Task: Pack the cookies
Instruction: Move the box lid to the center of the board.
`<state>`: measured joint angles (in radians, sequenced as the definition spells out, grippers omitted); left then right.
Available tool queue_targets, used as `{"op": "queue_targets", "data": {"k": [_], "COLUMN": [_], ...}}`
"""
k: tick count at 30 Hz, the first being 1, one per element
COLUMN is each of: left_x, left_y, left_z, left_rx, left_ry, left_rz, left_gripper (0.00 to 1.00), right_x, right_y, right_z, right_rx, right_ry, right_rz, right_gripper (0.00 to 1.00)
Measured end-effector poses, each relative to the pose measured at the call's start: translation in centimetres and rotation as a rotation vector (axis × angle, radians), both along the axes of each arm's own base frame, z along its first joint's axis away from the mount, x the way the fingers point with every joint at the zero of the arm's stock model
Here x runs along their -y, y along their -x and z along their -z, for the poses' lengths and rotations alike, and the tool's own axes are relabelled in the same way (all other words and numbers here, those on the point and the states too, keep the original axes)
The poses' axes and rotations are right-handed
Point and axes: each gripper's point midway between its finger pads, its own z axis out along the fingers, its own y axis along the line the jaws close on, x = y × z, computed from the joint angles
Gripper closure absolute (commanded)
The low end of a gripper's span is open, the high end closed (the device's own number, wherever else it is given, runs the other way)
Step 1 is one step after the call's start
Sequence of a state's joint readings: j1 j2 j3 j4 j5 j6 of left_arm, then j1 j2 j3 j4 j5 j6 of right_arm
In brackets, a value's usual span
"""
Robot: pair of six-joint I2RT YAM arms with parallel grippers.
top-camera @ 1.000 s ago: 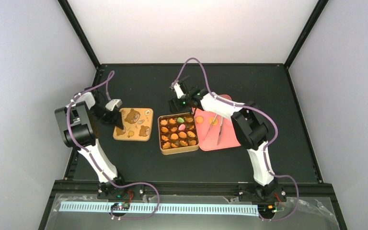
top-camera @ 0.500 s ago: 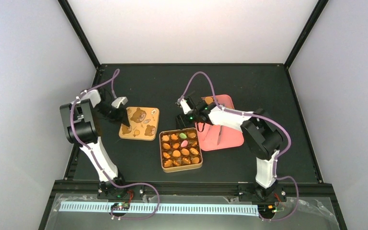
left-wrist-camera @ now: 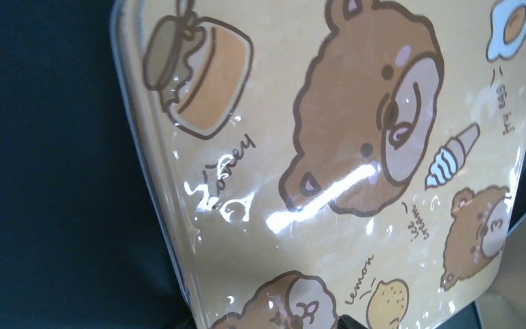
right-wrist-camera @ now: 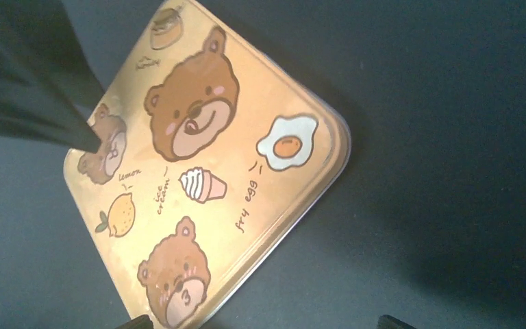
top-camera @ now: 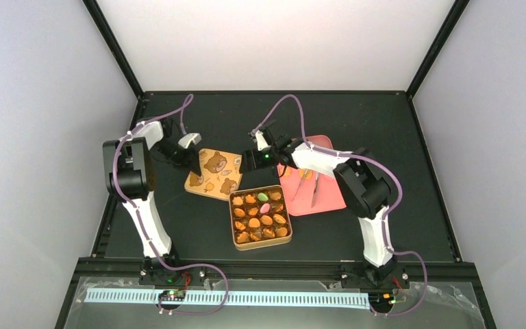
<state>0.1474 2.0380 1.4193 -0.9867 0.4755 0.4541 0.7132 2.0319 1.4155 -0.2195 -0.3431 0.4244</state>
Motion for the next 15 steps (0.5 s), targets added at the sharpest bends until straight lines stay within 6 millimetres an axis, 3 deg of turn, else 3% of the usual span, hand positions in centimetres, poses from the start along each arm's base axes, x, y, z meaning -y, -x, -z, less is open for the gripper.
{"op": "queue_targets", "data": {"k": [5,15], "left_x": [1.6,3.2], "left_y": [-0.1,-0.1], "left_z": [0.1,0.2], "left_rx": [-0.011,-0.033], "left_ry": [0.008,0.026], "left_rz": [0.020,0.017], "left_gripper": [0.47,0.49], "right_x": [0.0,-1.9], "right_y": [0.1,-1.3], "right_z": [3.4,3.1], "right_rx": [-0.104,-0.163], "right_ry": [0.021,-0.074], "right_rz": [0.046,0.113], "right_gripper": [0.13,0.13]}}
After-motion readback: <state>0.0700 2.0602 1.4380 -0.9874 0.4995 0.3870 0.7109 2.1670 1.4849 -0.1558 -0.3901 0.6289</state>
